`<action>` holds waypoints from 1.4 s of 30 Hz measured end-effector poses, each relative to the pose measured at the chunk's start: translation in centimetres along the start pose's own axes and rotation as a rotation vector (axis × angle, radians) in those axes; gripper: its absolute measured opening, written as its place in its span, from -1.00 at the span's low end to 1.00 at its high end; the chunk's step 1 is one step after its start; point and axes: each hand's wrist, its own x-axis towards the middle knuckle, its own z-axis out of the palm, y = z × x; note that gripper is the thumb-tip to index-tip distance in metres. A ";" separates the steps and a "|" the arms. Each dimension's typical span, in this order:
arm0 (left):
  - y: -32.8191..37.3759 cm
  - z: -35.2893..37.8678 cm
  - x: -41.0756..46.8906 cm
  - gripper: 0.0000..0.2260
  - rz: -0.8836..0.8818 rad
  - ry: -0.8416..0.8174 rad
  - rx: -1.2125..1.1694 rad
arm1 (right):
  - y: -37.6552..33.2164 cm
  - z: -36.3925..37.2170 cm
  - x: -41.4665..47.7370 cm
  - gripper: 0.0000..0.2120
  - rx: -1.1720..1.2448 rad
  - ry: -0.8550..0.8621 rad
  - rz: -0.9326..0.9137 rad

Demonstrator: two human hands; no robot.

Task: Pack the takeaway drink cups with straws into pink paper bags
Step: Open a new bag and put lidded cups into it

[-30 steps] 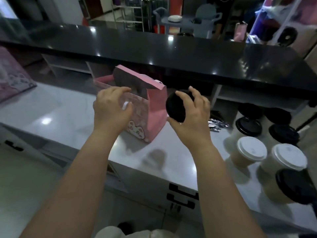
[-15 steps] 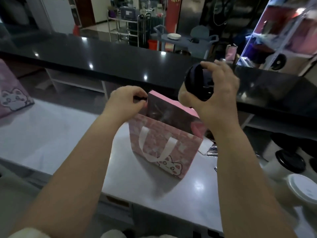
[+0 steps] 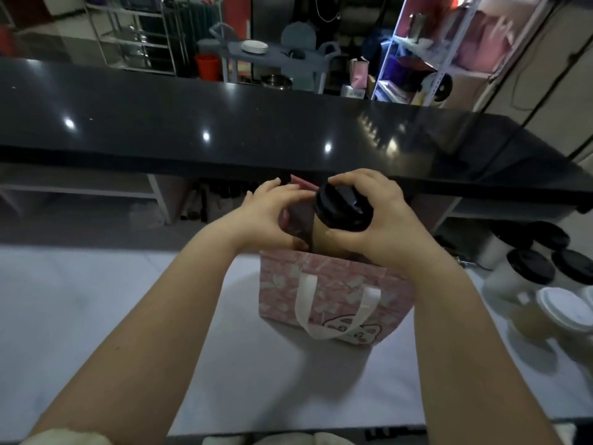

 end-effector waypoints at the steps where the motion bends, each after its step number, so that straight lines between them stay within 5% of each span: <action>1: -0.2 0.2 0.2 -0.14 0.007 -0.021 -0.005 | -0.2 0.1 -0.2 -0.39 0.008 -0.023 0.000; 9: -0.6 1.4 -0.6 0.18 0.042 -0.172 0.106 | 1.2 2.5 -1.7 -0.32 -0.319 -0.396 0.281; 14: 0.4 2.6 -2.4 0.25 0.119 -0.200 0.104 | 3.0 4.0 -1.6 -0.21 -0.568 -0.484 0.466; 18: 0.8 2.9 -3.1 0.28 0.132 -0.195 0.122 | 3.3 5.7 -0.2 -0.25 -0.466 -0.458 0.403; 24: -0.1 2.5 -4.5 0.27 0.121 -0.169 0.051 | 3.4 8.3 0.0 -0.02 -0.110 -0.299 0.306; 42: -0.8 3.4 -5.3 0.22 0.082 -0.016 0.131 | 5.2 13.3 -2.9 -0.21 -0.588 -0.568 0.161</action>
